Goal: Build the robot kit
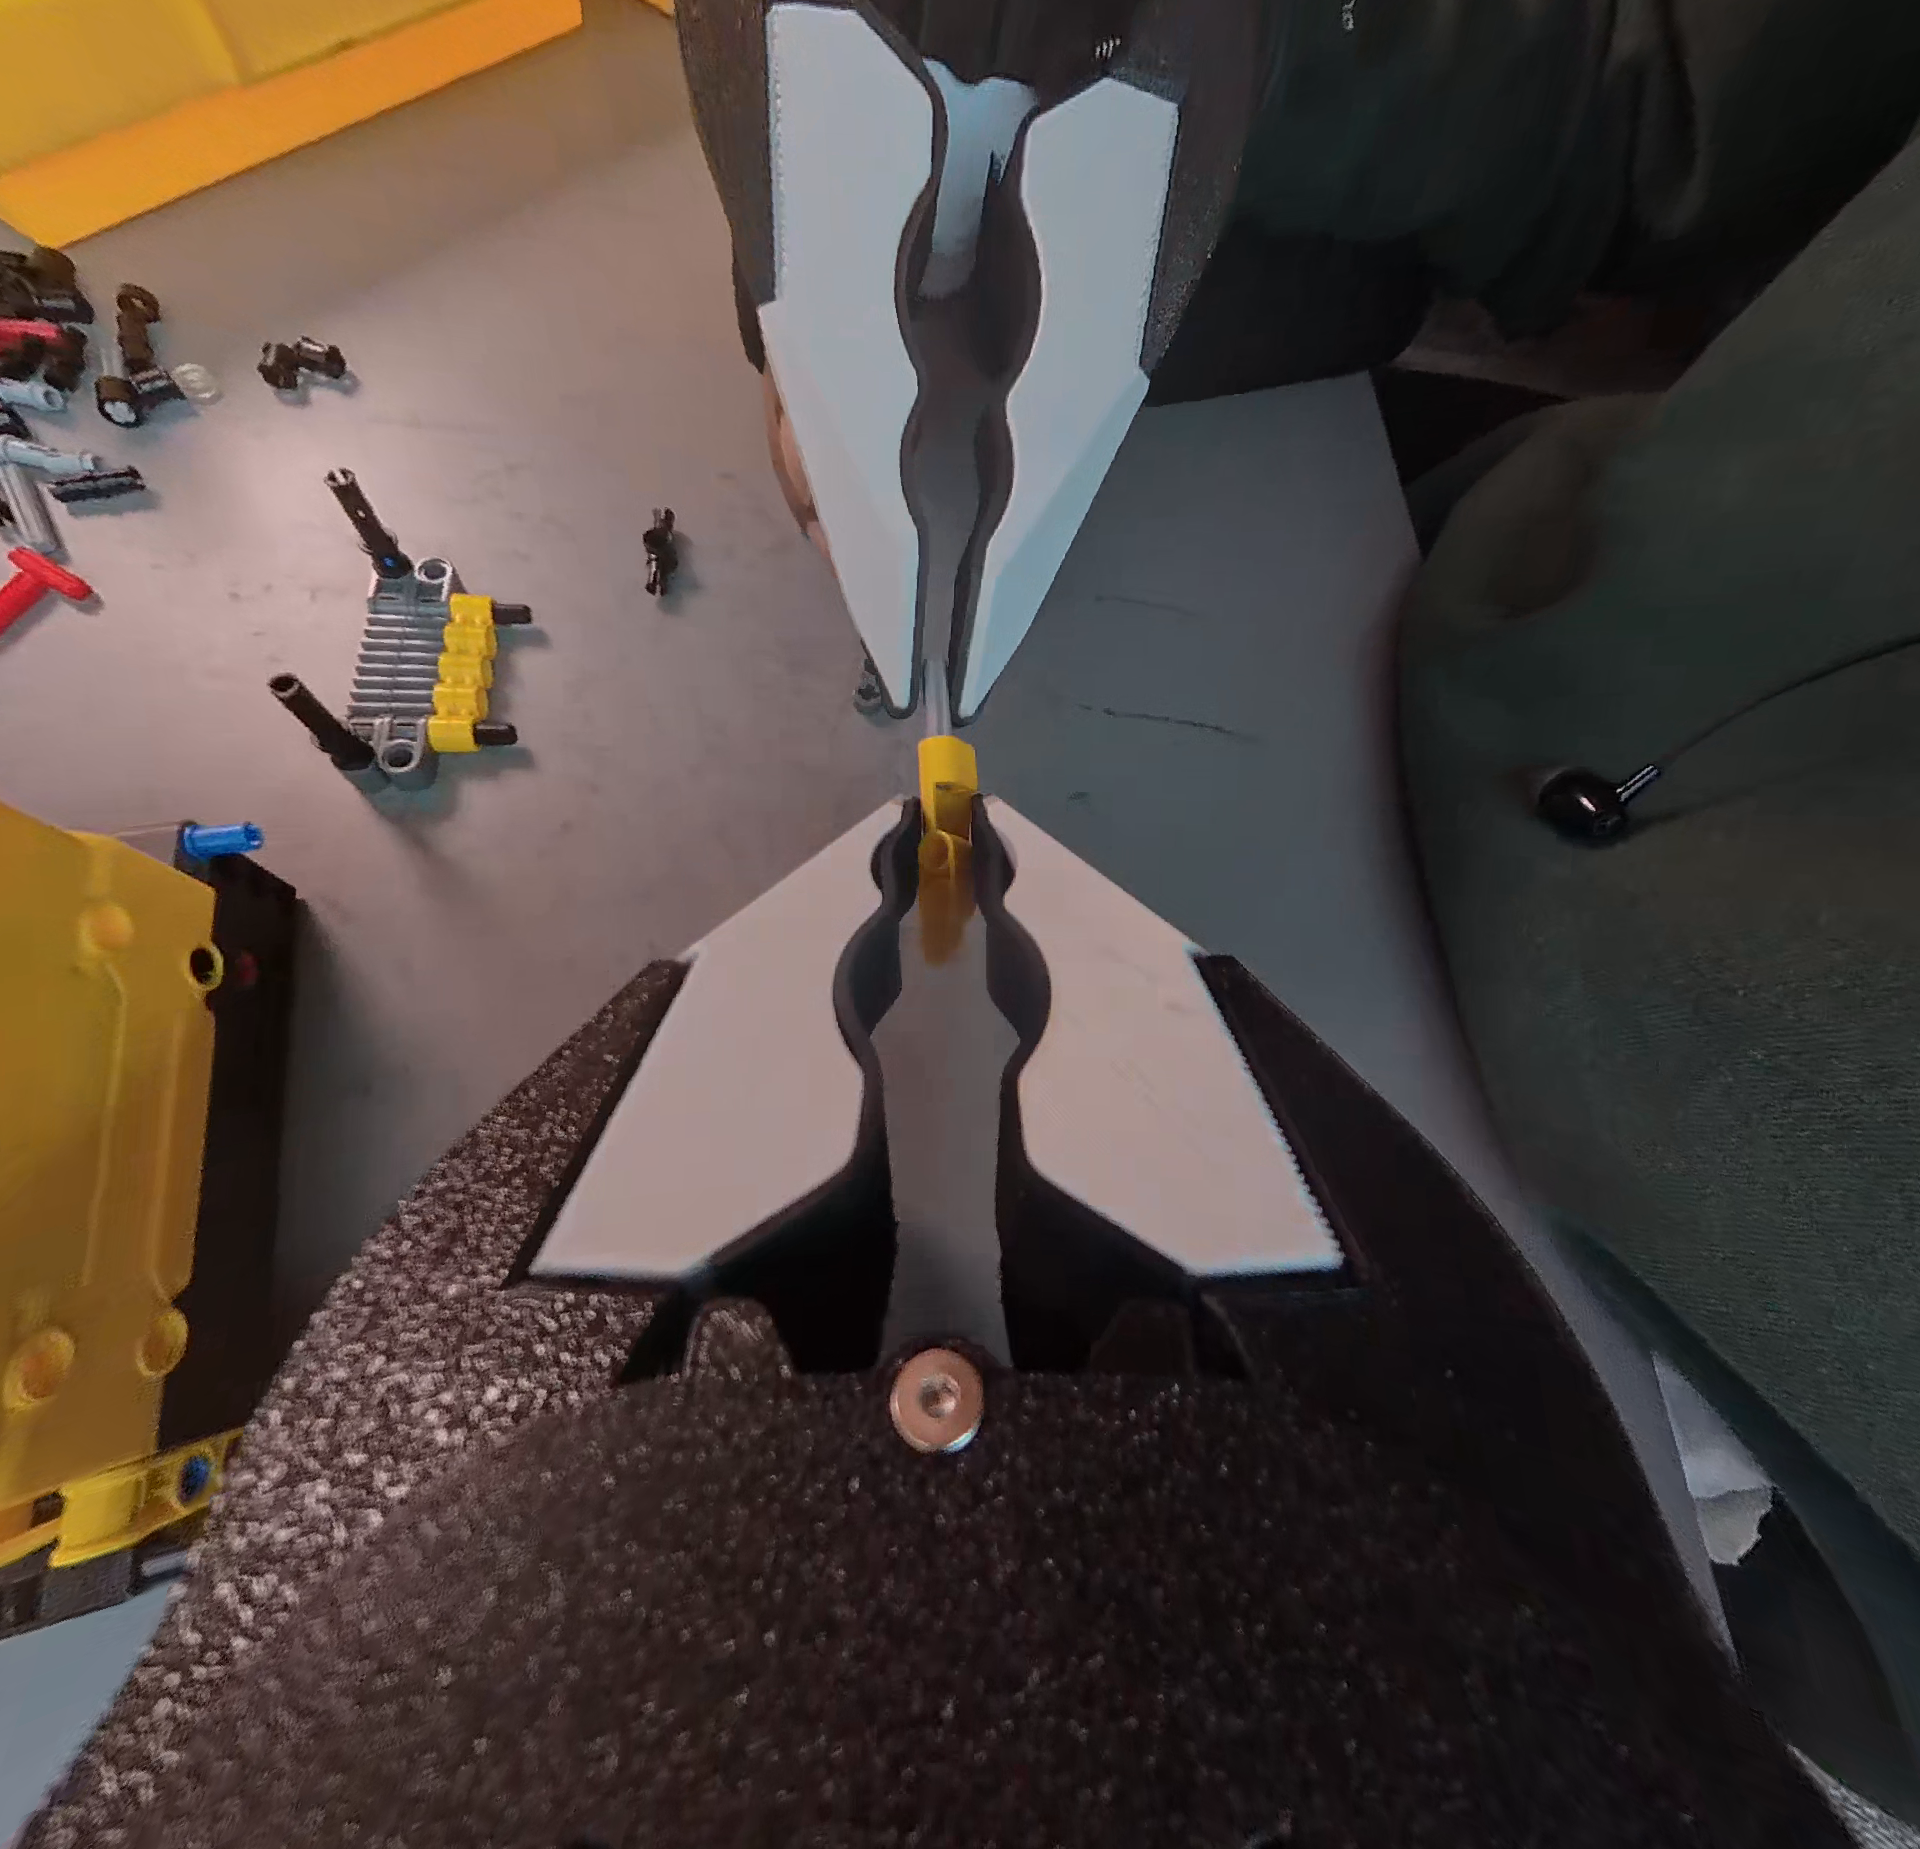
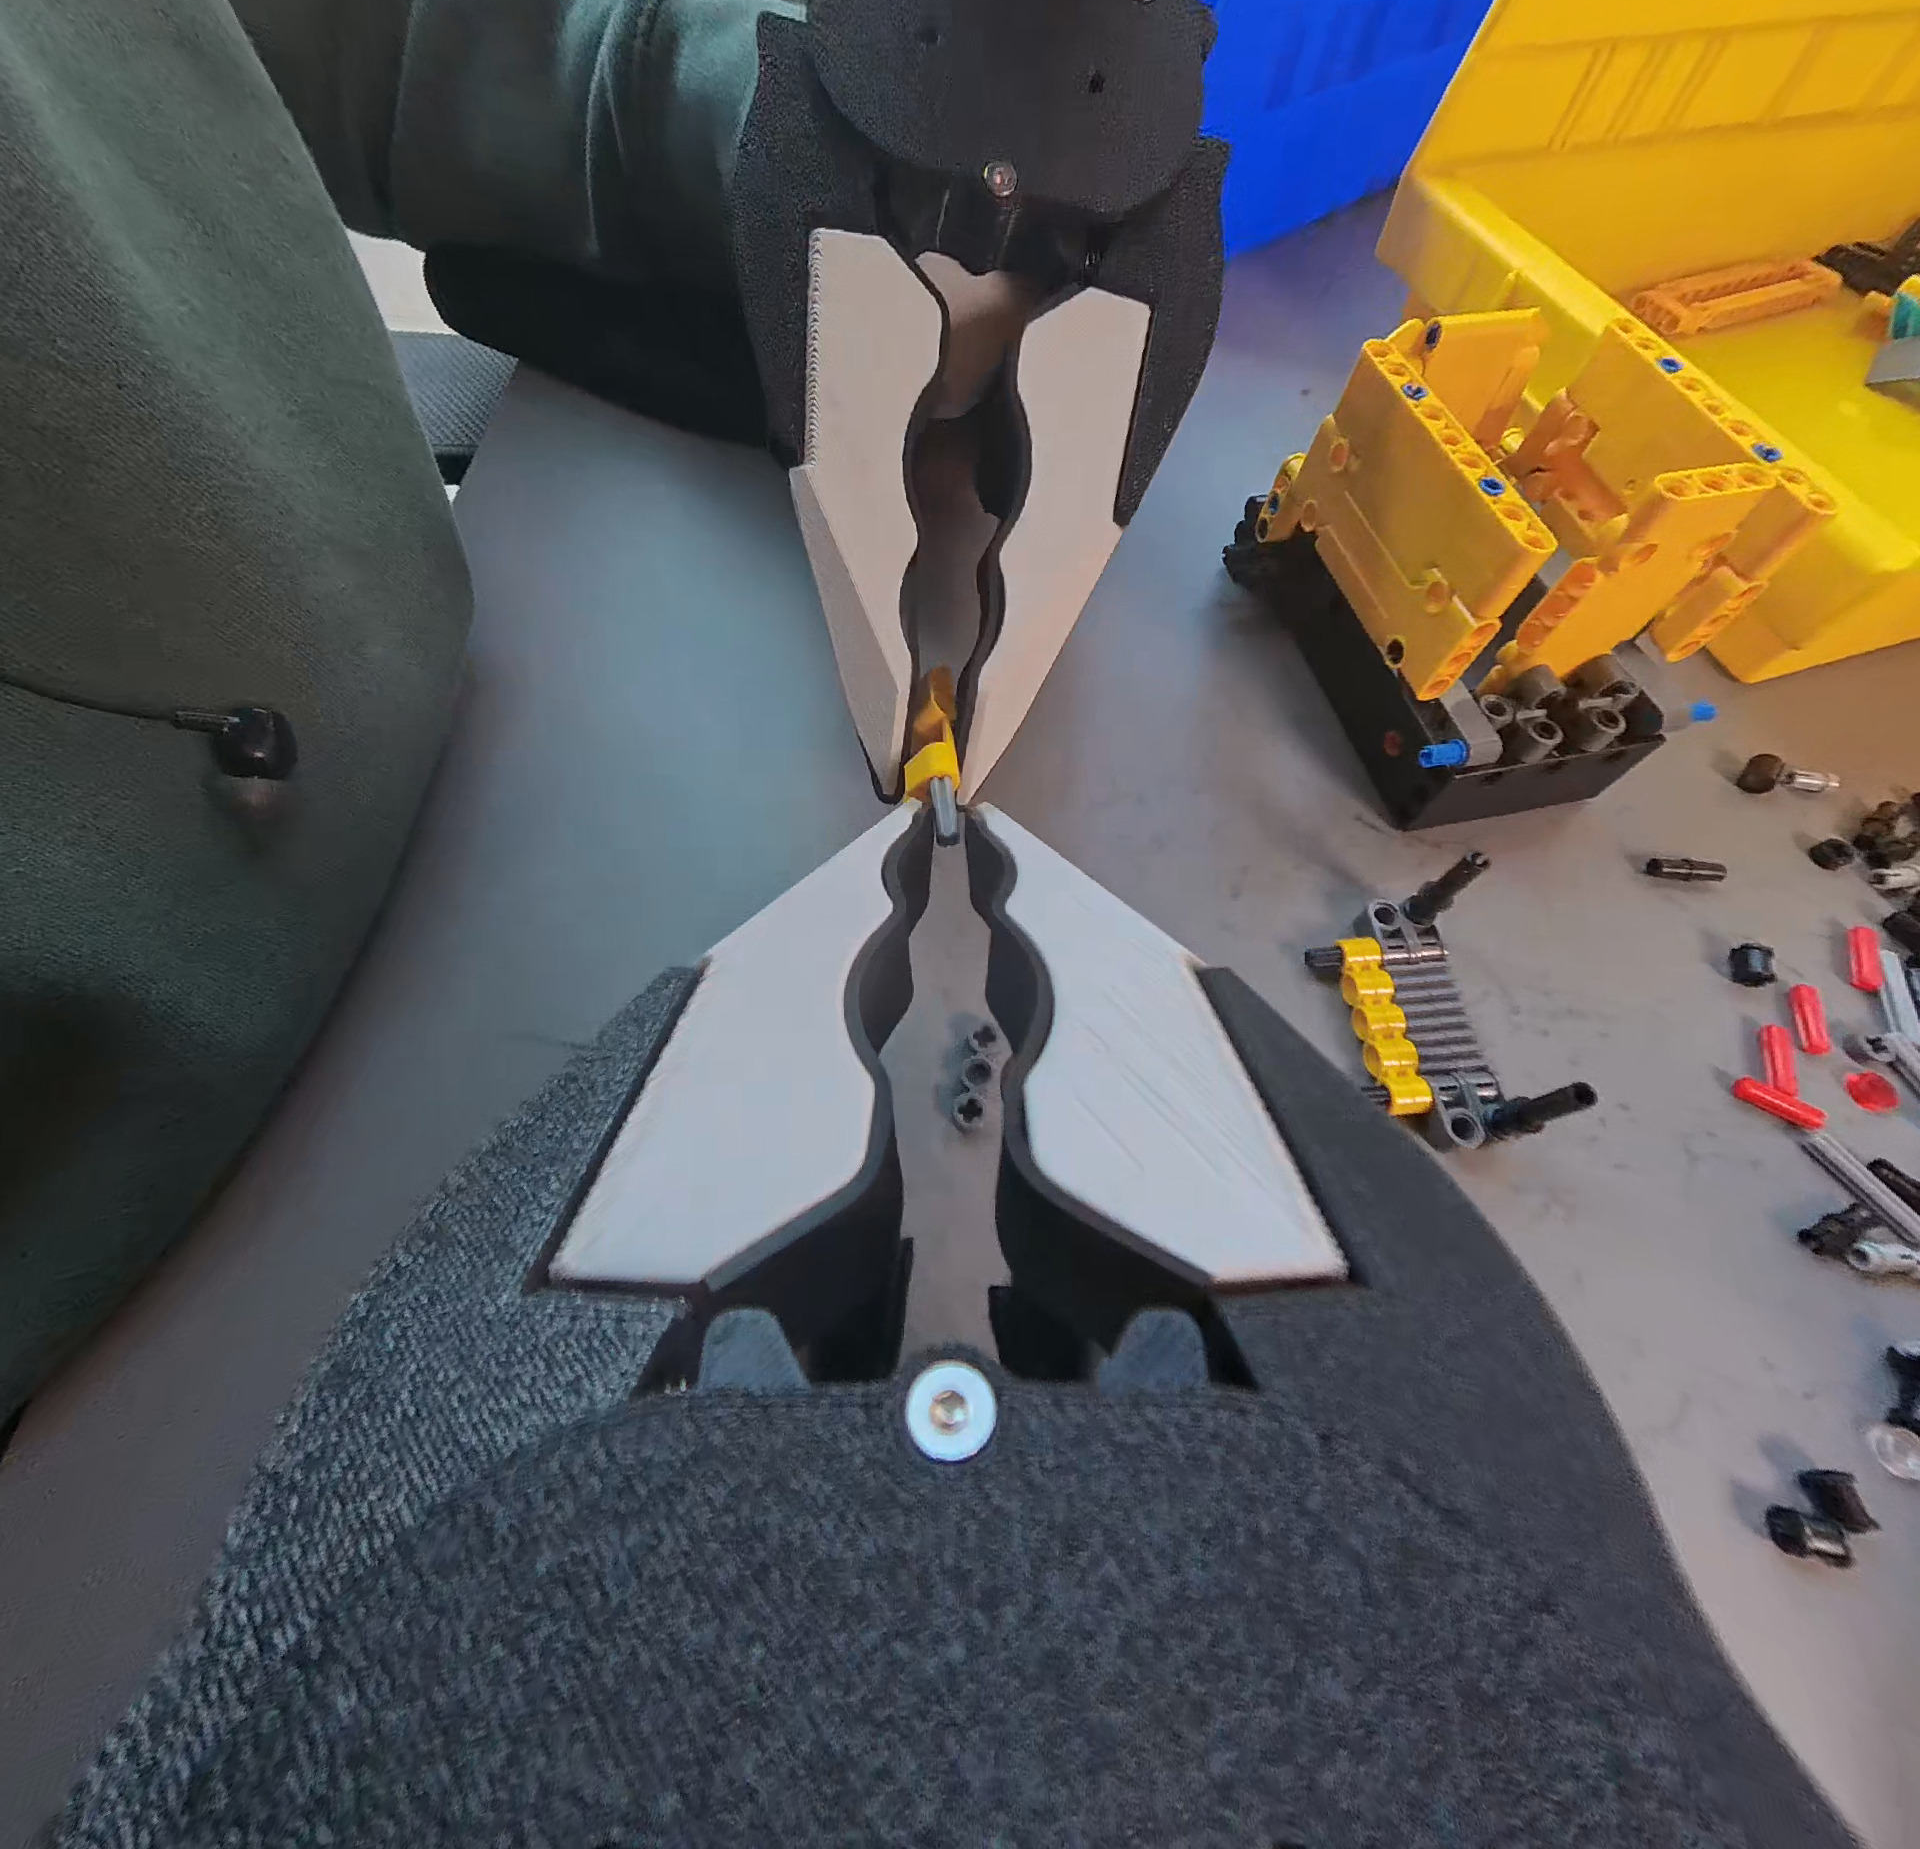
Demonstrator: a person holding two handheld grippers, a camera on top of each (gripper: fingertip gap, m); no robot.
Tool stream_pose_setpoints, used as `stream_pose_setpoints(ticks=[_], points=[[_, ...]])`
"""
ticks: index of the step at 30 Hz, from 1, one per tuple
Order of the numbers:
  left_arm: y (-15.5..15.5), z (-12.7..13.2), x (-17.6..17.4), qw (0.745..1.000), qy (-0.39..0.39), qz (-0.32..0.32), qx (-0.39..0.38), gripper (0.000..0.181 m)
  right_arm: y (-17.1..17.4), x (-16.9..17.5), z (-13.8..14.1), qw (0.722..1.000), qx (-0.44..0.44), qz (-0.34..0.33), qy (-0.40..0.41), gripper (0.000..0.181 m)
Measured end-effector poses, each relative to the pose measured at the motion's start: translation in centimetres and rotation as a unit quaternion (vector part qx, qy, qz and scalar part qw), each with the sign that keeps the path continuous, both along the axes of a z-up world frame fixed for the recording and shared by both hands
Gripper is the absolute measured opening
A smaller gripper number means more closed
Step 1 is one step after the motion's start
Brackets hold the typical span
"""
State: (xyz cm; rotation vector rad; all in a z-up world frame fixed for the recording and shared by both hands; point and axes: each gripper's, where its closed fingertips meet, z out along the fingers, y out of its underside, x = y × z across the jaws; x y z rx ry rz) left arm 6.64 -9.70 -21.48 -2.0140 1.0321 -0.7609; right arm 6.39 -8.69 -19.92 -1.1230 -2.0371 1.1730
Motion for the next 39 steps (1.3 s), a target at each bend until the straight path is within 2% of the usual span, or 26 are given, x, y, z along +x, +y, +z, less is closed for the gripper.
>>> stream_pose_setpoints(ticks=[3, 6, 9, 11, 15, 22, 24, 33, 39], points=[[0.1, -1.1, -0.5, 0.999, 0.015, 0.018, -0.038, 0.008, 1.6, 0.2, 0.6, 1.0, 0.009, -0.023, 0.007, 0.016], [0.2, -1.9, -1.0, 0.996, 0.017, 0.039, -0.079, 0.008, 4.9, 1.4, 1.3, 0.997, 0.037, -0.064, -0.002, 0.019], [0.5, -1.9, -1.1, 0.994, 0.006, 0.055, -0.096, 0.008, 8.6, 4.1, 0.2, 0.99, 0.08, -0.106, -0.055, 0.018], [0.6, -2.0, -1.2, 0.993, 0.004, 0.061, -0.1, 0.008, 9.7, 5.7, -0.8, 0.986, 0.071, -0.119, -0.091, 0.018], [0.8, -2.3, -1.1, 0.993, 0.02, 0.063, -0.095, 0.008, 8.7, 7.3, -2.5, 0.985, 0.052, -0.09, -0.139, 0.018], [0.6, -2.3, -1.0, 0.993, 0.021, 0.063, -0.094, 0.01, 6.6, 6.4, -3.9, 0.982, 0.08, -0.053, -0.161, 0.017], [0.5, -2.3, -1.0, 0.994, 0.02, 0.061, -0.094, 0.013, 6.5, 6.3, -4.0, 0.981, 0.082, -0.053, -0.166, 0.009], [0.4, -2.3, -1.1, 0.994, 0.023, 0.06, -0.093, 0.014, 8.7, 6.4, -4.1, 0.976, 0.091, -0.107, -0.169, 0.007], [0.8, -1.4, -1.2, 0.995, 0.003, 0.064, -0.076, 0.02, 9.6, 4.4, -2.9, 0.979, 0.092, -0.139, -0.117, 0.017]])
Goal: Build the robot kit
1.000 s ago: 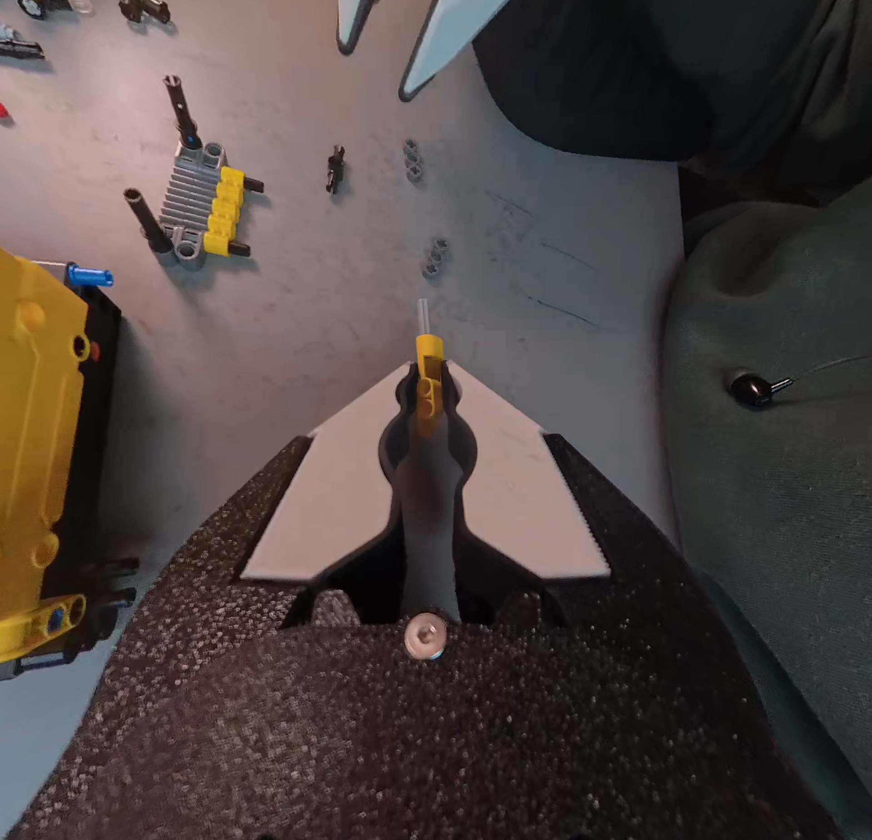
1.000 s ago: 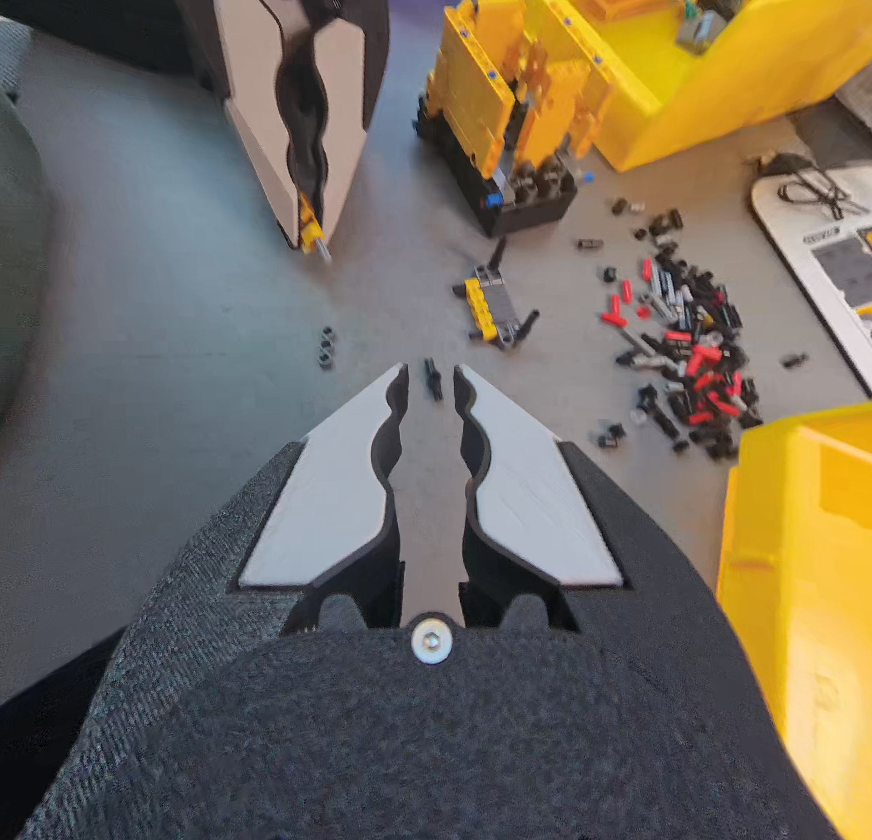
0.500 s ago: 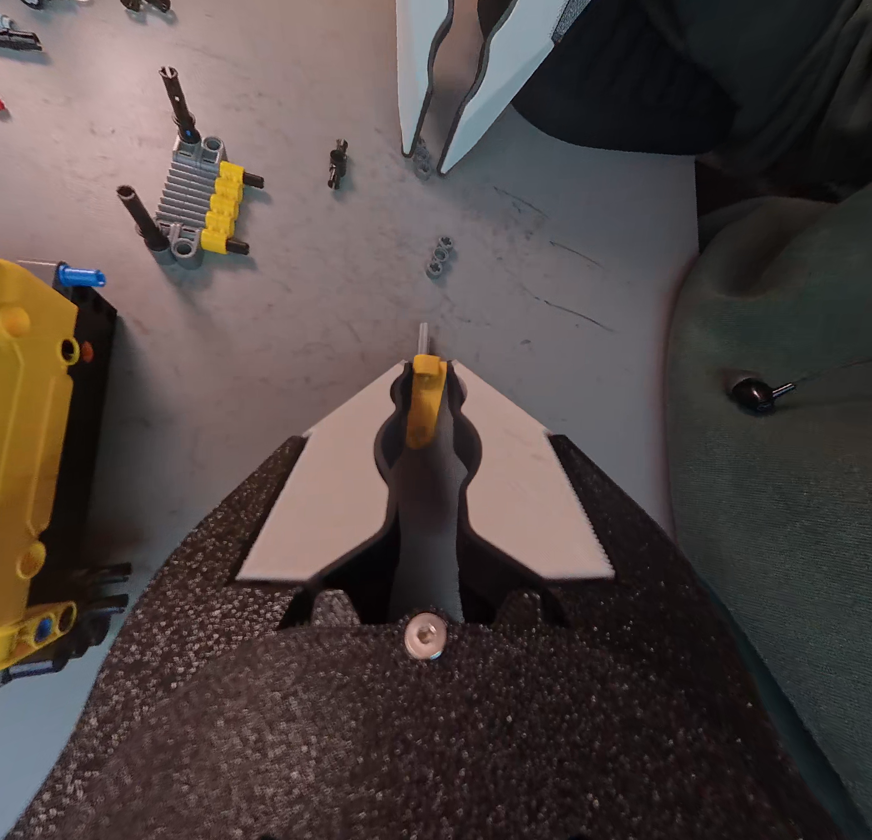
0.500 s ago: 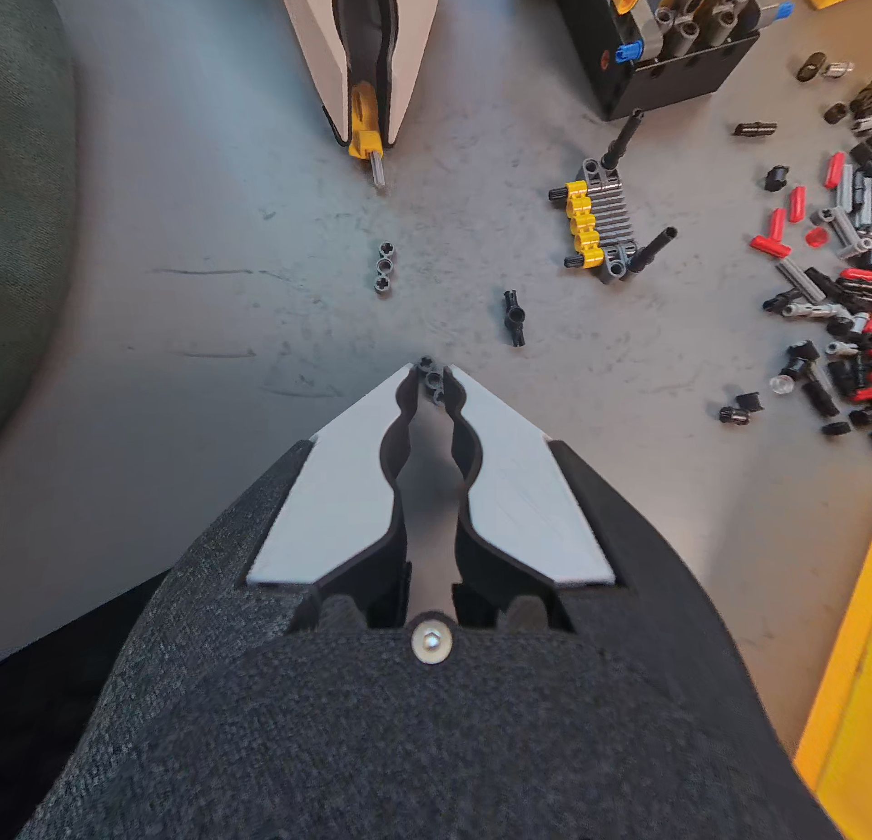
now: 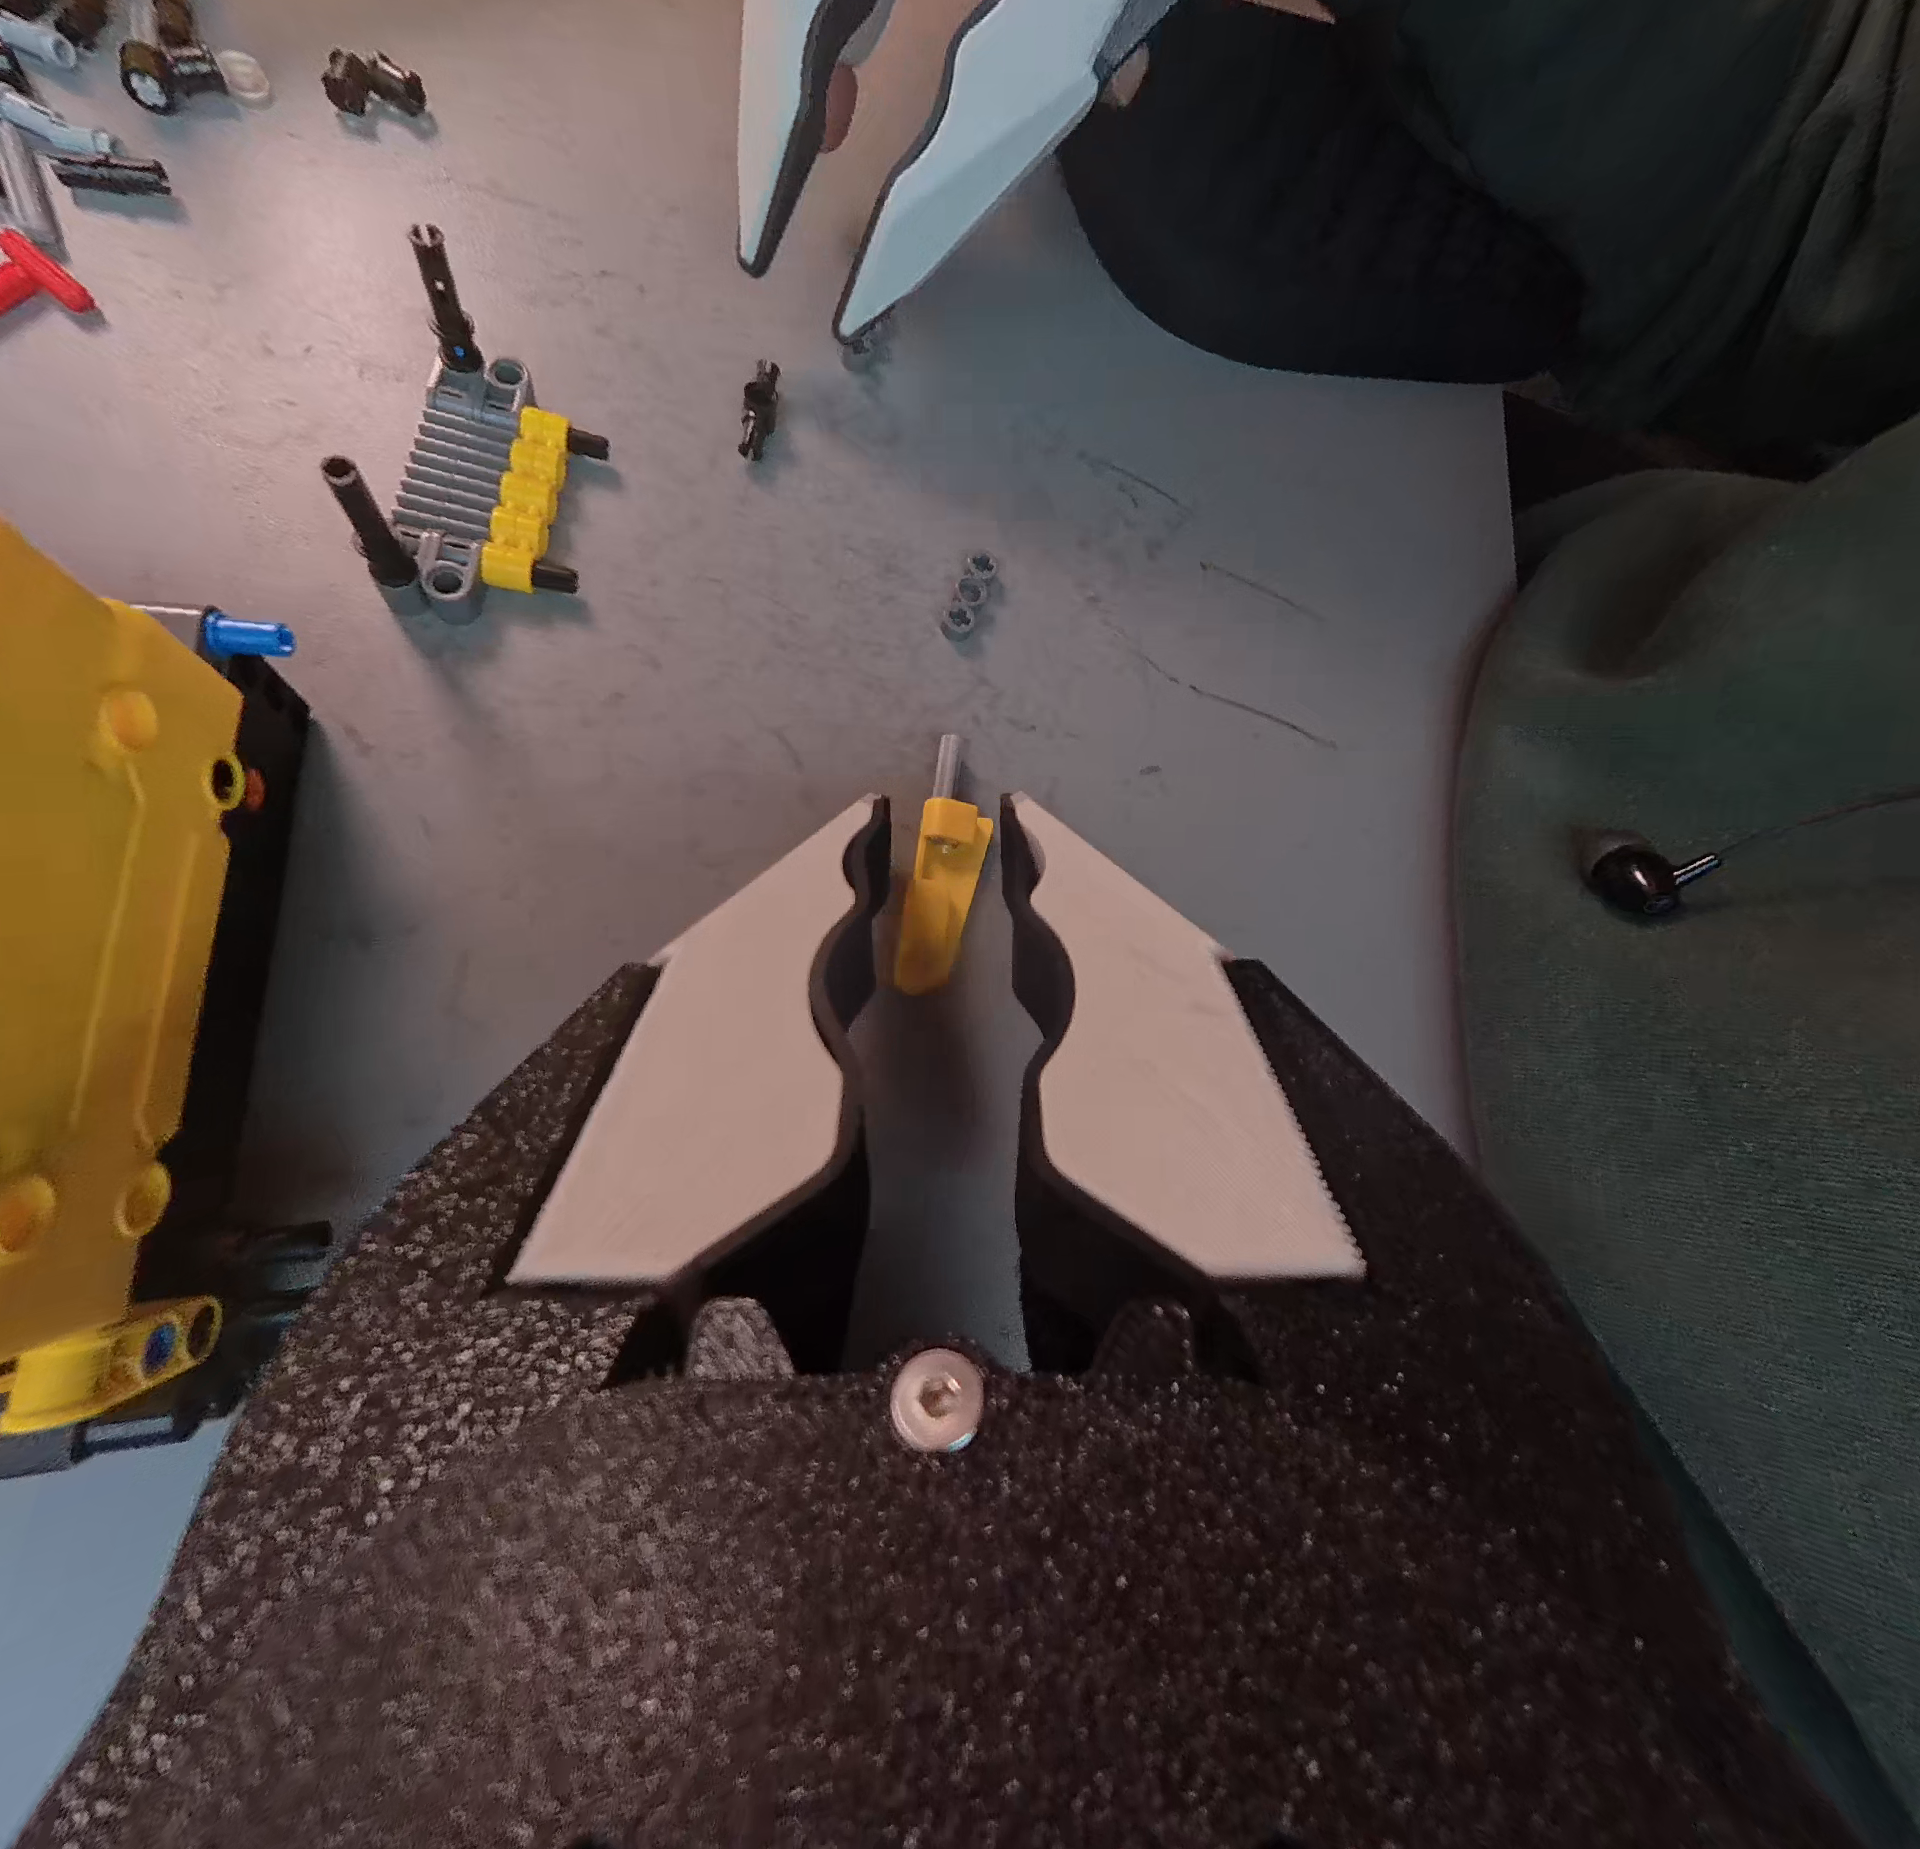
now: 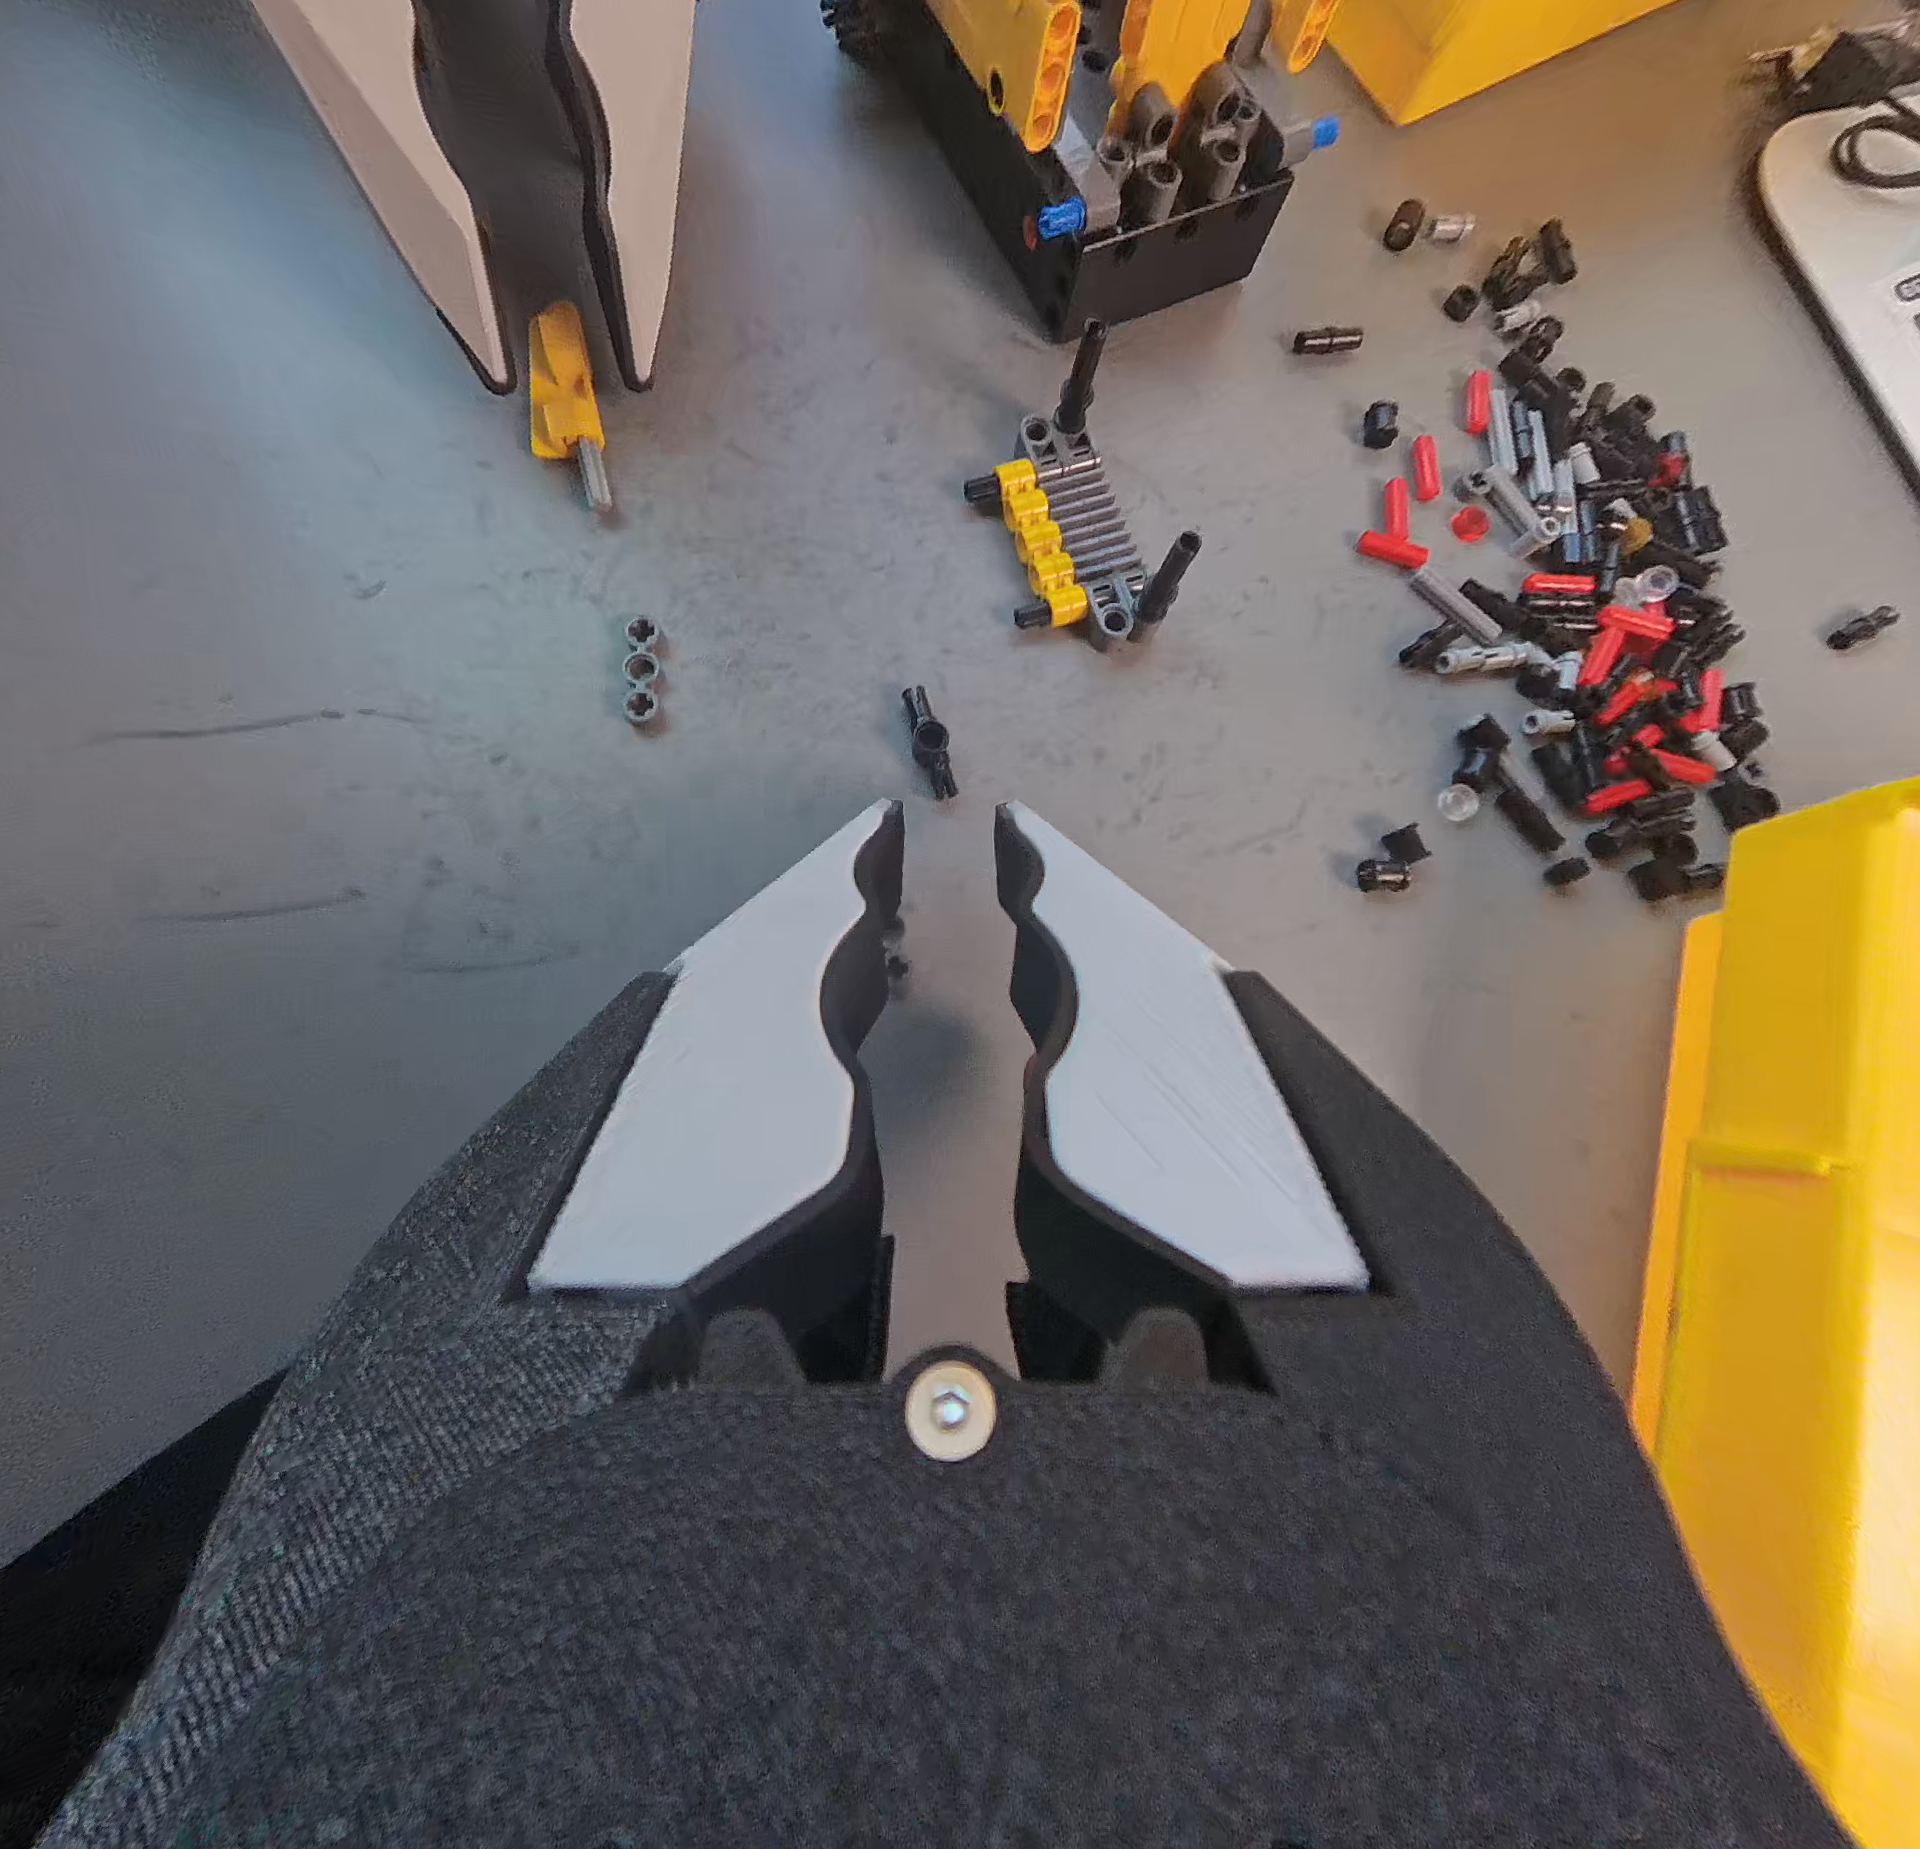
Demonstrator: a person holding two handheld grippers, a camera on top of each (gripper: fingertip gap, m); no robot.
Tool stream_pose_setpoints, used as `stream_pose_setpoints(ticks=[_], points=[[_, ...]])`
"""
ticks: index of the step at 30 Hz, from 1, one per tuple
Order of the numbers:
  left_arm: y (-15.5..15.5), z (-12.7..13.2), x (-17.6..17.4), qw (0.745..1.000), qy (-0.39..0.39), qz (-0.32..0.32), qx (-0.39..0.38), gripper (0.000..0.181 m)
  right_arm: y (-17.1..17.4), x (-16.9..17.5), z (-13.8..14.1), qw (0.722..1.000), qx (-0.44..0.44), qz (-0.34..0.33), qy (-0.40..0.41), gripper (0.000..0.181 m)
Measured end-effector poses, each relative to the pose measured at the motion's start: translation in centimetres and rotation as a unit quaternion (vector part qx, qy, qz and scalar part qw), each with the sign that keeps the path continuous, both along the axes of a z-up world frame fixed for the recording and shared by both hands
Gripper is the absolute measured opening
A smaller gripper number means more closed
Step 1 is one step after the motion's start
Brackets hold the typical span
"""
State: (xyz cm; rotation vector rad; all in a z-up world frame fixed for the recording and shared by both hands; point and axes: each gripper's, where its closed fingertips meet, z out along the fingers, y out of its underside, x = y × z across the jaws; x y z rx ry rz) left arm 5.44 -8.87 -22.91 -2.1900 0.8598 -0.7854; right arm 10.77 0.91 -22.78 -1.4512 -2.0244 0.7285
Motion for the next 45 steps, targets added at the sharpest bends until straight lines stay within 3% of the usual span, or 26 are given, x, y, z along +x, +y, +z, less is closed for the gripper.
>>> stream_pose_setpoints(ticks=[7, 10, 21, 34, 45], points=[[0.4, 0.5, 0.0, 1.0, -0.005, 0.001, 0.021, 0.024, -0.8, -1.5, -1.1, 1.0, -0.026, 0.011, -0.014, 0.015], [0.4, 0.4, 0.1, 1.0, -0.001, -0.001, 0.023, 0.024, -1.3, -1.5, -1.2, 0.999, -0.024, 0.024, -0.022, 0.006], [0.5, 0.4, 0.0, 1.0, -0.007, 0.003, 0.016, 0.023, -1.6, -1.4, -1.0, 0.999, 0.006, 0.028, -0.016, 0.005], [0.9, 1.0, 1.6, 0.998, 0.0, -0.022, 0.057, 0.022, -2.6, -1.8, 3.5, 0.993, 0.001, 0.053, 0.103, 0.005], [2.4, -0.8, 3.7, 0.995, 0.071, -0.04, 0.06, 0.023, -2.1, -1.4, 3.8, 0.992, 0.021, 0.048, 0.117, 0.005]])
